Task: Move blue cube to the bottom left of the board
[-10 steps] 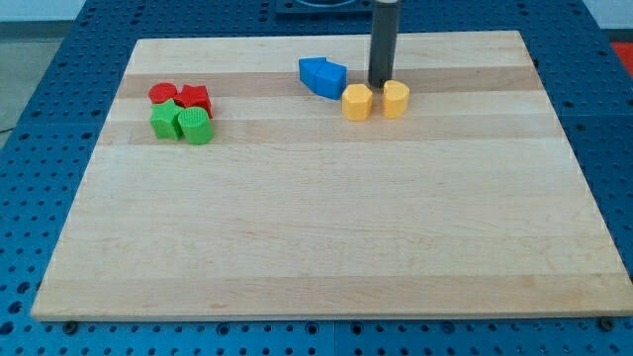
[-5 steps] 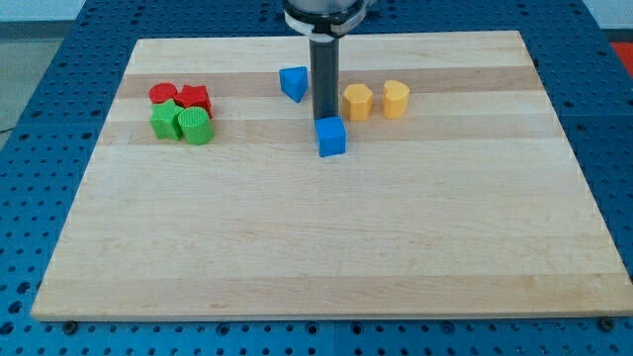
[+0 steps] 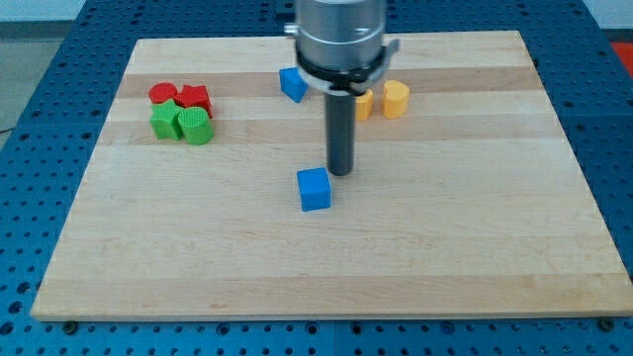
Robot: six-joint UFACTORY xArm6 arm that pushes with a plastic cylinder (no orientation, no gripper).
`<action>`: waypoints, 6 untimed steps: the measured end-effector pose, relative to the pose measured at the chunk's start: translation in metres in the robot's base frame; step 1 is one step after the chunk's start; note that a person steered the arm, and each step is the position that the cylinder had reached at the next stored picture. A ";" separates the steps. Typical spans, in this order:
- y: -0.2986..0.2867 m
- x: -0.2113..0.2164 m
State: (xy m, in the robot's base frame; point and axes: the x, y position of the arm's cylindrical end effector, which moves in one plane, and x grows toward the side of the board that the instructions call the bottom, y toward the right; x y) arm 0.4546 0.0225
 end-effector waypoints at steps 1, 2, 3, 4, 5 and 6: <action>-0.028 0.023; -0.101 0.044; -0.132 0.052; -0.084 0.052; -0.075 0.067; -0.124 0.085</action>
State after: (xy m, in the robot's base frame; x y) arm 0.5401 -0.1015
